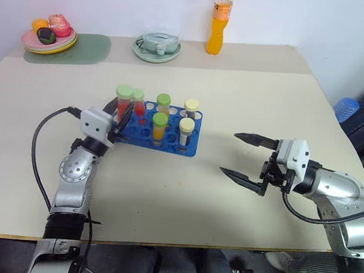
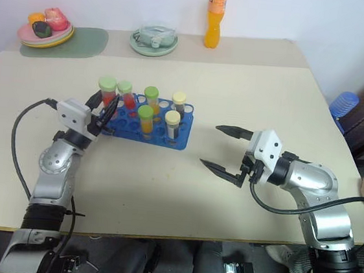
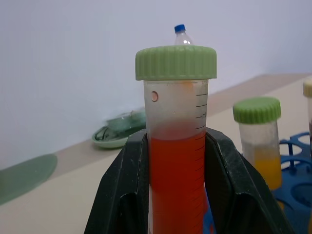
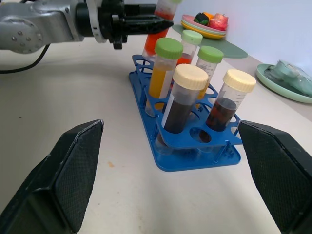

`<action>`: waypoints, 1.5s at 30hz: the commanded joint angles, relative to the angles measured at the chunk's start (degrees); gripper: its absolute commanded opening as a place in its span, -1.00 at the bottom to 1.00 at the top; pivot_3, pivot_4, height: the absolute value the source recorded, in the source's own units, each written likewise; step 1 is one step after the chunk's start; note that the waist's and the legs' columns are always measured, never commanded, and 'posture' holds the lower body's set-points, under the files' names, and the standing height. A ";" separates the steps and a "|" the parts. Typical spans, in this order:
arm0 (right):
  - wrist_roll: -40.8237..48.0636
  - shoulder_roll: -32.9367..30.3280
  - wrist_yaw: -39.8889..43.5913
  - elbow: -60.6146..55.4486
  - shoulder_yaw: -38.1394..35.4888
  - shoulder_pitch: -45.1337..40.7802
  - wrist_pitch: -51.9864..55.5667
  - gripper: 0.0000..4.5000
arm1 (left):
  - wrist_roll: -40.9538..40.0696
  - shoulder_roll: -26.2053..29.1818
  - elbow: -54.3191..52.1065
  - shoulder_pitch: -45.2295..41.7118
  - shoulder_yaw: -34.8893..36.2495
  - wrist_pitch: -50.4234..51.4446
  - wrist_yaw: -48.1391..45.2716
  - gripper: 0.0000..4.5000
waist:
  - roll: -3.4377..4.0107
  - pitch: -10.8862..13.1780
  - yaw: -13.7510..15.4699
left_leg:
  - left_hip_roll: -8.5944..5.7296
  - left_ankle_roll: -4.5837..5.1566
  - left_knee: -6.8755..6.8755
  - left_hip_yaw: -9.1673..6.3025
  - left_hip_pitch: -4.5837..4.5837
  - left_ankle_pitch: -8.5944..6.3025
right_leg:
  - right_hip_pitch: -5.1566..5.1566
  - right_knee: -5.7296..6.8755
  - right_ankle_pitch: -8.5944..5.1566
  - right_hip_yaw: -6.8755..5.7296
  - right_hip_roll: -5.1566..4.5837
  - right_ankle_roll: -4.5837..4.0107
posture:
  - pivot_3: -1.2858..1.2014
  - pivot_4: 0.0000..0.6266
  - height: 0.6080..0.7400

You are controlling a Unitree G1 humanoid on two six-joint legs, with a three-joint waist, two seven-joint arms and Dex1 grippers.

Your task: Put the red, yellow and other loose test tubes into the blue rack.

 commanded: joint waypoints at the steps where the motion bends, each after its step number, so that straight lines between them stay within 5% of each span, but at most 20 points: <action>1: 1.14 -0.82 -0.80 -2.73 -1.97 0.30 0.16 1.00 | -0.60 0.01 0.19 -0.45 -1.04 -2.52 -0.66 -0.45 | 0.00 0.00 0.00 | 0.00 0.00 0.00 0.00 0.00 0.00 | 0.00 0.00 0.00 0.00 0.00 0.00 | 0.03 -0.52 1.00; 22: 0.97 -0.36 -1.85 -2.81 -1.38 -0.42 0.43 1.00 | -5.70 -2.17 2.75 1.74 -3.09 -1.54 -4.51 -0.45 | 0.02 -0.02 0.07 | -0.01 0.01 0.01 0.00 0.02 0.00 | 0.03 0.00 0.00 0.00 0.00 0.01 | 0.03 -0.52 1.00; 29: 0.77 -0.20 -1.63 -2.16 -0.97 -1.13 0.20 1.00 | -10.23 -2.18 3.05 1.97 -1.43 1.24 -5.93 0.98 | 0.02 -0.02 -0.05 | 0.00 0.02 0.00 -0.02 0.03 -0.01 | 0.02 0.01 0.00 0.00 0.01 0.00 | 0.03 -0.52 1.00; 39: 0.68 0.26 -1.55 -1.78 -0.63 -1.17 -0.09 1.00 | -11.84 -0.20 -4.67 4.83 -1.67 4.94 -7.39 0.99 | 0.01 -0.01 -0.01 | 0.00 0.02 0.00 -0.01 0.02 -0.01 | 0.02 0.00 0.00 0.00 0.01 0.00 | 0.03 -0.52 1.00; 45: -1.52 1.65 -7.56 -3.03 -1.03 1.71 2.63 1.00 | -17.55 7.68 -14.85 11.99 -1.44 17.82 -13.29 0.99 | 0.04 -0.02 -0.17 | 0.04 0.03 -0.05 0.00 0.04 -0.02 | -0.02 0.02 0.00 0.02 0.04 0.00 | 0.03 -0.52 1.00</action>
